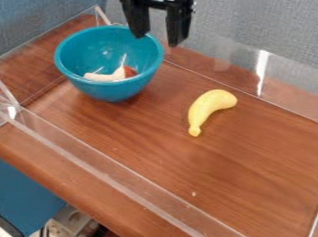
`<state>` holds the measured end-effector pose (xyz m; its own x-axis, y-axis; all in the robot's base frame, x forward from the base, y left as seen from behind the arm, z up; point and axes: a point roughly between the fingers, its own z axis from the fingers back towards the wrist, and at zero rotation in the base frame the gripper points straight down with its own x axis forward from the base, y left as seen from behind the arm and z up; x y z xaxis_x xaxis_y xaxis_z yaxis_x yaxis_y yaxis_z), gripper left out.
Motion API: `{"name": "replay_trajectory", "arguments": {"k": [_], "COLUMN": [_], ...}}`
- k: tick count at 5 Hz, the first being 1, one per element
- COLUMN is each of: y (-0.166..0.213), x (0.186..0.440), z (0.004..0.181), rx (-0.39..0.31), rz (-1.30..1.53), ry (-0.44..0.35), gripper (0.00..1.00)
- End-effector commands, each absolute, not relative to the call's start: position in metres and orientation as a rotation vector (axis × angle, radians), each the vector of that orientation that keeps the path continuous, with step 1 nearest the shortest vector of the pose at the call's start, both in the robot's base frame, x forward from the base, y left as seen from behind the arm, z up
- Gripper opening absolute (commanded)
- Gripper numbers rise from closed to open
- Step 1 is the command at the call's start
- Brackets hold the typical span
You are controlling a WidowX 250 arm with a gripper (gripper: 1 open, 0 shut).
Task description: Remove the yellow object from the blue bowl and put it on the table
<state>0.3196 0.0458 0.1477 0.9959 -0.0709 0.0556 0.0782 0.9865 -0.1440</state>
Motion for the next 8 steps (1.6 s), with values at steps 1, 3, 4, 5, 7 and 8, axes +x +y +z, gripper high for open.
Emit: {"name": "replay_trajectory", "arguments": {"k": [1,3,4,5,7,8], "y": [0.049,0.064,0.071,0.063,0.06,0.076], "x": [0.318,0.318,0.318,0.327,0.328,0.325], "z": [0.149,0.138,0.136,0.14,0.145,0.139], "rx": [-0.131,-0.117,-0.115,-0.125,-0.112,-0.094], "rz": [-0.063,-0.038,-0.049,-0.119,-0.118,-0.032], "ry": [-0.078,-0.097,-0.11,-0.117,-0.136,-0.146], "gripper": [1.0,1.0,1.0,1.0,1.0,1.0]}}
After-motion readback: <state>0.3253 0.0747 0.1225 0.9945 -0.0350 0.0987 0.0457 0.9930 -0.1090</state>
